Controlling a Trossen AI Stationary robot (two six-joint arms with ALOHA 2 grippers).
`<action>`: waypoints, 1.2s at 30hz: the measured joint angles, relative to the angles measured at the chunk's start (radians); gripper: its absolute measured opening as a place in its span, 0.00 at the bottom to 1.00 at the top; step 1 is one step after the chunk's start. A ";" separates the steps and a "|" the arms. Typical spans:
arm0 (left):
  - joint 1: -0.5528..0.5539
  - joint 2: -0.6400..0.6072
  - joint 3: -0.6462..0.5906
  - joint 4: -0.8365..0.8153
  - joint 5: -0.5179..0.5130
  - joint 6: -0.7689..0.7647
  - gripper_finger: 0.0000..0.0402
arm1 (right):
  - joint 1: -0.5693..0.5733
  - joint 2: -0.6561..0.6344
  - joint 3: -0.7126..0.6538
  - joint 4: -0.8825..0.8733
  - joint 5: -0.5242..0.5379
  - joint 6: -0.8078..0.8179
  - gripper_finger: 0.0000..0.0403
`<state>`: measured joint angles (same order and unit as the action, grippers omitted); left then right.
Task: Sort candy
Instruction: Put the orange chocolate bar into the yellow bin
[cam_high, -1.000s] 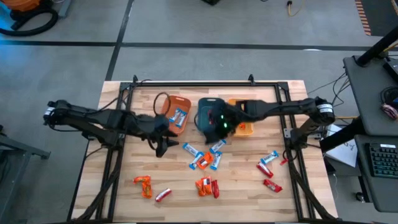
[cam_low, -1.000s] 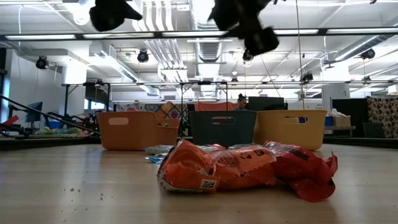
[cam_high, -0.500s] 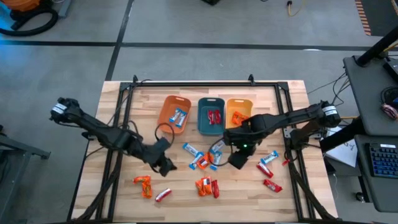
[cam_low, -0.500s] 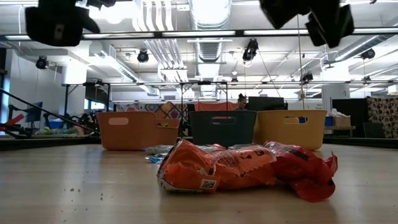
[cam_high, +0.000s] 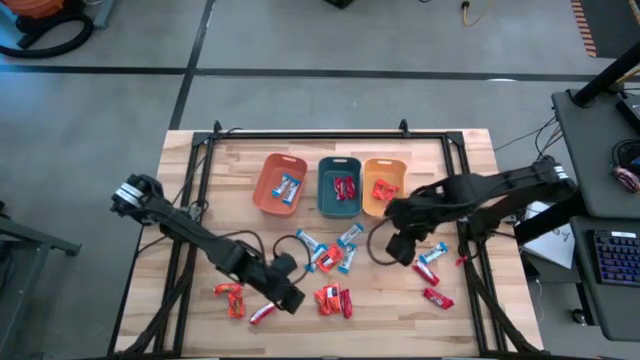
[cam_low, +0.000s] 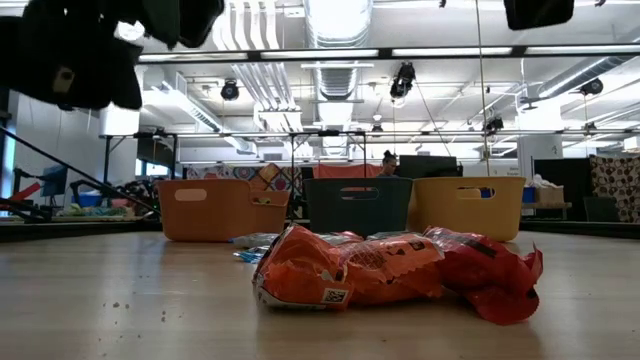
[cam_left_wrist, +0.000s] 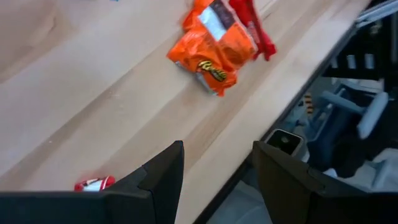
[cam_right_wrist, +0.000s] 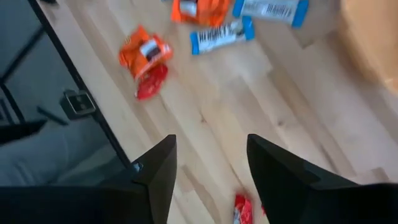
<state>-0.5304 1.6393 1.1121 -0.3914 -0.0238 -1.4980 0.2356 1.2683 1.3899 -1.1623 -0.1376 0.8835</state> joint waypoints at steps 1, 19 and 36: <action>0.001 0.018 0.007 0.002 0.000 -0.009 0.43 | 0.000 -0.017 0.000 0.000 0.020 0.006 0.47; 0.013 0.424 0.444 -0.296 -0.068 0.025 0.39 | 0.005 -0.107 -0.005 0.019 0.217 0.001 0.50; 0.048 0.497 0.502 -0.306 -0.070 0.051 0.38 | 0.005 -0.108 -0.010 0.019 0.217 -0.012 0.50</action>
<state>-0.4824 2.1363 1.6142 -0.6972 -0.0941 -1.4467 0.2401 1.1599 1.3800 -1.1431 0.0797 0.8713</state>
